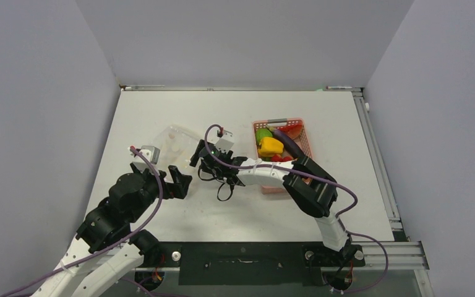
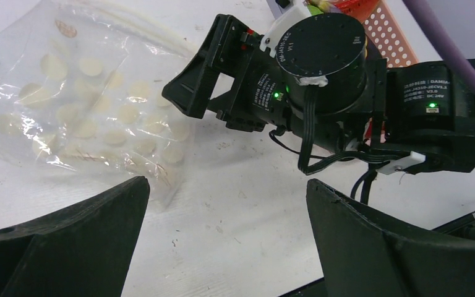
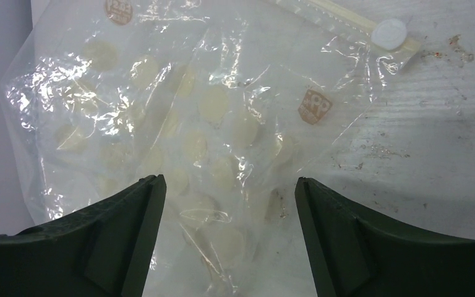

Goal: Place the food in the zip-top bag and seal the zipper
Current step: Pick up the zipper food storage bag at the center of the board.

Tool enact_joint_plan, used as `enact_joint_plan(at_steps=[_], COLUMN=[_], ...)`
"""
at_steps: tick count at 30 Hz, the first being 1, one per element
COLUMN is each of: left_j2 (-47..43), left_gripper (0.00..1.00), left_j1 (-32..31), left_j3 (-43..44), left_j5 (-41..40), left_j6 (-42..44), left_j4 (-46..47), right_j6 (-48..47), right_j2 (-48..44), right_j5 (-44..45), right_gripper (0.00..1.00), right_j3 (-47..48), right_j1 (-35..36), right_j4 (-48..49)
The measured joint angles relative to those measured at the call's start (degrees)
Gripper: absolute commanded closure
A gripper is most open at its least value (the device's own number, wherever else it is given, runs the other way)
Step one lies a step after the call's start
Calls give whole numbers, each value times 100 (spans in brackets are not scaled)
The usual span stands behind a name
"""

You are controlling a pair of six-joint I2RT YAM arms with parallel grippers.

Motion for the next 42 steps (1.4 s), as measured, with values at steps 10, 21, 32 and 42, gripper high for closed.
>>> enact_joint_plan(at_steps=[10, 21, 32, 42], left_j2=[-63, -63, -63, -63], left_gripper=[4, 4, 4, 4], left_j1=[0, 0, 0, 0], left_j3=[0, 0, 0, 0], left_j5=[15, 44, 44, 44], left_j6=[0, 0, 0, 0], left_j4=[0, 0, 2, 2], right_j6=[282, 369, 334, -153], right_j2=[299, 485, 505, 236], right_j5=[39, 39, 37, -13], right_gripper=[39, 72, 95, 95], right_j3=[144, 146, 144, -389], right_j1=[-74, -170, -203, -205], right_j4=[26, 166, 350, 717])
